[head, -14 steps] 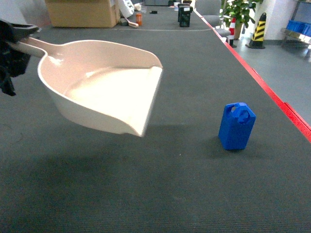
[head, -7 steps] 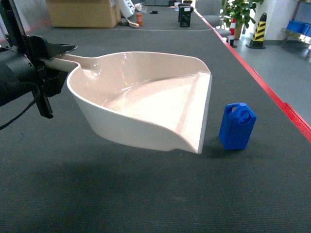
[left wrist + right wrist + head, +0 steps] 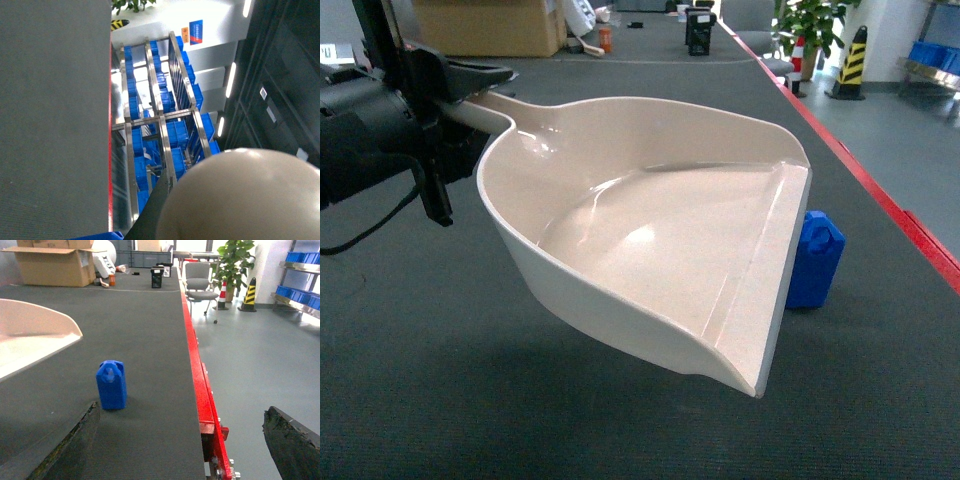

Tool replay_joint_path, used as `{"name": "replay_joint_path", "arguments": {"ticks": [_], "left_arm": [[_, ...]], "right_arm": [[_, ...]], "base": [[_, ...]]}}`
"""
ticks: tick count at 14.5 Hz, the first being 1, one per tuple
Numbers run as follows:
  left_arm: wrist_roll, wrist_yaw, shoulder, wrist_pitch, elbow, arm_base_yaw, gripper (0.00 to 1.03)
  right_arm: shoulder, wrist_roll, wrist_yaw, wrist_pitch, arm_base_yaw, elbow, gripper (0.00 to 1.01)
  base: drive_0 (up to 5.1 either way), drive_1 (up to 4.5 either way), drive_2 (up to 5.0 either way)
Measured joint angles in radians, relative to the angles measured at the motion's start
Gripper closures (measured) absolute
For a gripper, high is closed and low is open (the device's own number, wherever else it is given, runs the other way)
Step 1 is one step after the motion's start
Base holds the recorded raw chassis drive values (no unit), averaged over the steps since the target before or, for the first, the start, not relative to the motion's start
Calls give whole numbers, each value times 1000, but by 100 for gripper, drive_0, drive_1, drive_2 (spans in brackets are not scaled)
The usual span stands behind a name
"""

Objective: Place part in tray to right shelf

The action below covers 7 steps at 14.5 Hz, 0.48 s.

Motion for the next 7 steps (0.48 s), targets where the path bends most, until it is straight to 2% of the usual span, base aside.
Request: {"name": "replay_joint_path", "arguments": {"ticks": [3,5,7], "left_arm": [[72,42,-26,2,23,10,91],[97,41,-30,2,22,7,91],[98,42,-31,2,22,6,91]], "right_arm": [[0,0,0,0,0,0,3],[0,0,0,0,0,0,3],[0,0,0,0,0,0,3]], "base": [[0,0,0],[0,0,0],[0,0,0]]}}
